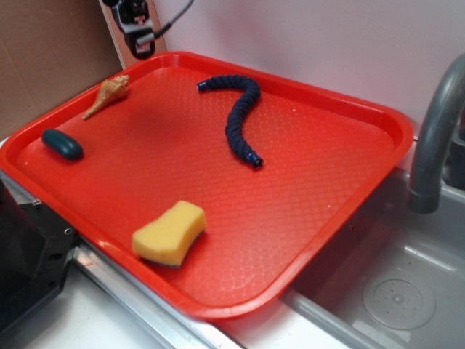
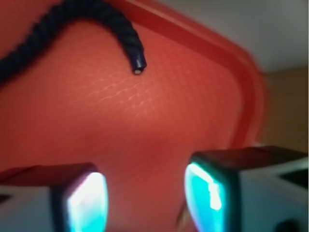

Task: Grab the shell.

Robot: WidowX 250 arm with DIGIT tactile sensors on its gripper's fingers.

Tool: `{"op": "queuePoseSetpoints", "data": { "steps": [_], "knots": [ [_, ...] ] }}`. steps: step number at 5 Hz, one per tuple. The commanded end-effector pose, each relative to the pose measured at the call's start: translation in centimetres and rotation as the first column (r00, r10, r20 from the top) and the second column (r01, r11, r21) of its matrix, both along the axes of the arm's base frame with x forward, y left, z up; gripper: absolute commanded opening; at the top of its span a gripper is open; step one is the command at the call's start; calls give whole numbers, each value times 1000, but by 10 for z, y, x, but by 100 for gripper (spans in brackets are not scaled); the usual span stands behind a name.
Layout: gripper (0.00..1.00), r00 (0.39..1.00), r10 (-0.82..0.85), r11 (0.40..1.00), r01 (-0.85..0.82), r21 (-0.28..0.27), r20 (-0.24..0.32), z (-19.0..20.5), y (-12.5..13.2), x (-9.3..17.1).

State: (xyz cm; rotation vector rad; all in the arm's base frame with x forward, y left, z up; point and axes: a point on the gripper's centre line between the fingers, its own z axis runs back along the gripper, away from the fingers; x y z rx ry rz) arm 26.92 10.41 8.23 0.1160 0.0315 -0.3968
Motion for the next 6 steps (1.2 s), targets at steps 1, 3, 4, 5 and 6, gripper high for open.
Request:
{"op": "queuePoseSetpoints", "data": {
  "steps": [1, 3, 4, 5, 6],
  "knots": [
    [100, 999, 14, 991, -20, 130, 47, -38, 12, 42],
    [100, 944, 299, 925, -323, 198, 141, -17, 20, 19],
    [100, 897, 370, 890, -417, 186, 243, 8, -2, -3],
    [100, 793, 539, 822, -569, 30, 284, 8, 12, -15],
    [100, 740, 614, 768, -641, 9, 274, 2, 40, -15]
  ]
}}
